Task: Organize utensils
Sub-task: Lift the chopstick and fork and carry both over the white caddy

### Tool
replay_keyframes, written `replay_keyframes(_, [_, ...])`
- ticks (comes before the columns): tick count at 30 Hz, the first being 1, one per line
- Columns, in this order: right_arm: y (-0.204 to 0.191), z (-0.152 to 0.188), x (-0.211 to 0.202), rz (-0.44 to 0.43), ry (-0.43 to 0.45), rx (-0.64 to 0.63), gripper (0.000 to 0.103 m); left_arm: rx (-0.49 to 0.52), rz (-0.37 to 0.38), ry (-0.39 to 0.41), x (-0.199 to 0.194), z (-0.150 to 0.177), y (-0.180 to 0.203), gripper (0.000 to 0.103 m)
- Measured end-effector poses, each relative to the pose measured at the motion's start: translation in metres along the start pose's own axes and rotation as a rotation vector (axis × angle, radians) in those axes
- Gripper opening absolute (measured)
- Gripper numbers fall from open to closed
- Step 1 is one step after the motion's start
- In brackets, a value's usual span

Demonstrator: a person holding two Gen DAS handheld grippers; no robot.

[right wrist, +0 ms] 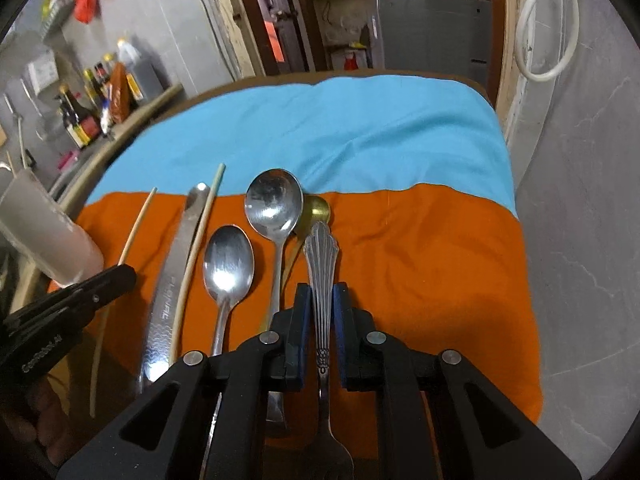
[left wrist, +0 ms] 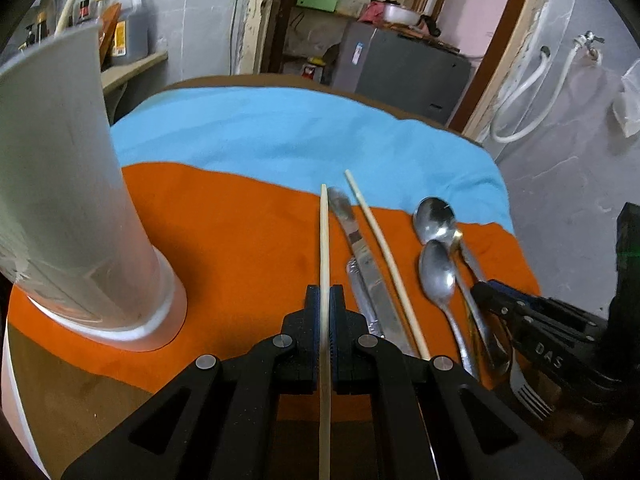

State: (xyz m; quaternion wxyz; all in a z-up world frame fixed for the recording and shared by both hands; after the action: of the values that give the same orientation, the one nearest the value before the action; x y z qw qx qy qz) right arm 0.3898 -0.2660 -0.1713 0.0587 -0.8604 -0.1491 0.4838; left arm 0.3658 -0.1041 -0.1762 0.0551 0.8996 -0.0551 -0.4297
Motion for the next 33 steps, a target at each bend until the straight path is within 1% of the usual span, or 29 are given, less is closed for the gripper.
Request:
replay_keyframes(2, [-0.005,0.000,0.000,0.020,-0.034,-0.036,0.021,0.000,0.001,-0.001,0.000,0.001,-0.001,0.002])
replay_keyframes(5, [-0.006,0.003,0.000,0.049,-0.064,-0.071,0.021,0.001,0.003,-0.001,0.000,0.001,-0.002,0.002])
replay_keyframes(7, [-0.004,0.003,0.002,0.045,-0.052,-0.065,0.021,-0.004,0.007,-0.003,0.000,0.001,-0.002,0.002])
replay_keyframes(11, [-0.003,-0.006,0.009,0.054,-0.057,-0.046,0.010,-0.011,0.011,-0.004,0.000,0.002,-0.003,0.002])
replay_keyframes(13, [-0.002,-0.008,0.009,0.040,-0.061,-0.043,0.009,-0.012,0.022,-0.001,0.000,0.001,-0.002,0.002])
replay_keyframes(14, [-0.001,-0.008,0.008,0.020,-0.046,-0.035,0.009,-0.011,0.034,0.006,-0.001,0.001,-0.001,0.002])
replay_keyframes(17, [0.005,0.000,-0.006,-0.066,0.035,0.018,0.008,0.002,0.086,0.071,-0.014,0.000,0.001,0.002])
replay_keyframes(18, [0.004,0.003,-0.016,-0.086,0.080,0.026,0.008,0.005,0.106,0.102,-0.021,0.000,0.002,0.002])
replay_keyframes(19, [0.002,0.003,-0.023,-0.088,0.119,0.023,0.008,0.007,0.122,0.129,-0.028,-0.001,0.003,0.002])
replay_keyframes(21, [-0.003,0.008,-0.044,-0.117,0.223,0.016,0.008,0.007,0.140,0.174,-0.039,-0.001,0.004,0.002])
replay_keyframes(25, [-0.007,0.014,-0.073,-0.167,0.369,0.019,0.008,0.019,0.152,0.236,-0.058,-0.003,0.007,0.002])
replay_keyframes(28, [-0.010,0.017,-0.087,-0.178,0.444,0.027,0.008,0.030,0.161,0.253,-0.067,-0.004,0.008,0.002])
replay_keyframes(33, [-0.017,0.019,-0.097,-0.190,0.510,0.031,0.008,0.027,0.173,0.281,-0.075,-0.003,0.008,0.002])
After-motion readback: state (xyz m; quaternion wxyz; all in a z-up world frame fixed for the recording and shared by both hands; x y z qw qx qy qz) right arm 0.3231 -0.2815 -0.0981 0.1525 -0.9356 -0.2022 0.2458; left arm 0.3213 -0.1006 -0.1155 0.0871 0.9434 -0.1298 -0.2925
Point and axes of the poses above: each gripper's, at about its wrist camera, not at the fingertips, and x roughly the way its jaws point, y to its right, z to its underside, the point moved 3 cm from there along x, roughly the way its jaws point, and after that the axes turned 7 degrees about x, right-handed, at the moved point
